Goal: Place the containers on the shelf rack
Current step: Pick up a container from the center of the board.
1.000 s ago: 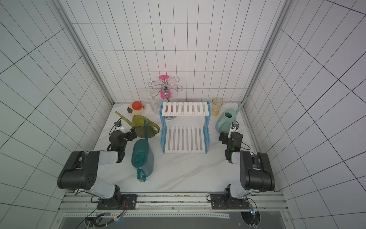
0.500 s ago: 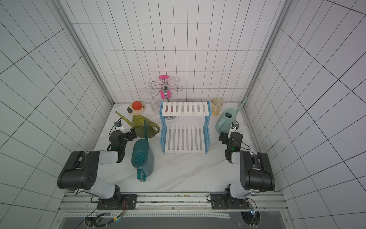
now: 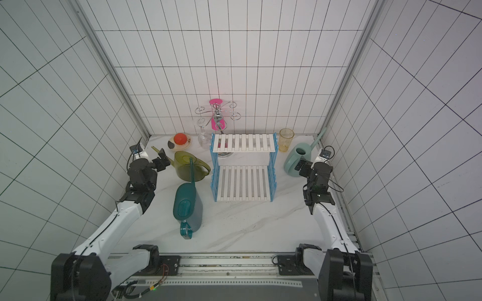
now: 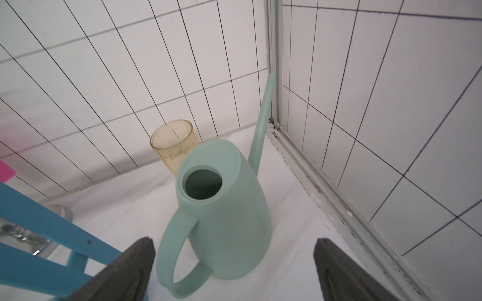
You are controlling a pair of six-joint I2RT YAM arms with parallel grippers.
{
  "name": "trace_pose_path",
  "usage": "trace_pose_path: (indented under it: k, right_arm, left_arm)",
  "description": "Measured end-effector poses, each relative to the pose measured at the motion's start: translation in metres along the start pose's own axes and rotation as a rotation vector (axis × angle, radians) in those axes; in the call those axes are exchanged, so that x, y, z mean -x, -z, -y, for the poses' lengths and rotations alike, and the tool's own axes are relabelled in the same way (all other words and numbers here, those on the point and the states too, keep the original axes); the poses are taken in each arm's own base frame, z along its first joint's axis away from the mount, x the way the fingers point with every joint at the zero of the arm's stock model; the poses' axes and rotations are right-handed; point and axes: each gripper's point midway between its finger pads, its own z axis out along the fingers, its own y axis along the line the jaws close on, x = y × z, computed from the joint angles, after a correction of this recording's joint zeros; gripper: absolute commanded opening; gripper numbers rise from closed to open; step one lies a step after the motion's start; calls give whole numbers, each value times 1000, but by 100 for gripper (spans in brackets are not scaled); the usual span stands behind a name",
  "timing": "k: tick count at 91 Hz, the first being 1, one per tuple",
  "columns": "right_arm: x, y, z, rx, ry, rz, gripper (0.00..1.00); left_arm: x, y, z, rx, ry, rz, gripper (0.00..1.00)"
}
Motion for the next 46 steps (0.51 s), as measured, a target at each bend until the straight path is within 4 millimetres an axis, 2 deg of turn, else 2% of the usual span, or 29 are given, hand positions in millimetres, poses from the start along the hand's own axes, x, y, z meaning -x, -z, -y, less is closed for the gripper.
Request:
trace_pose_path:
  k: [6,15,22,36,46]
  right_arm:
    - [1,-3,-1,-18,-37,-65,90]
    - [1,-14,-5,-63,-78,-195,88]
    - [5,-19,-14,-105,-90,-272,89]
    - [1,-19,-46,-146,-74,-371,91]
    - [-6,-25,-49,-220,-71,-426,92]
  left_arm:
    - [15,12,3,-10,9,10,98]
    - [18,22,2,-8,4,-22,98]
    - [11,25,0,-2,-4,-60,98]
    - [-8,28,-3,2,-21,-137,98]
    - [-13,29,-3,2,-28,-160,98]
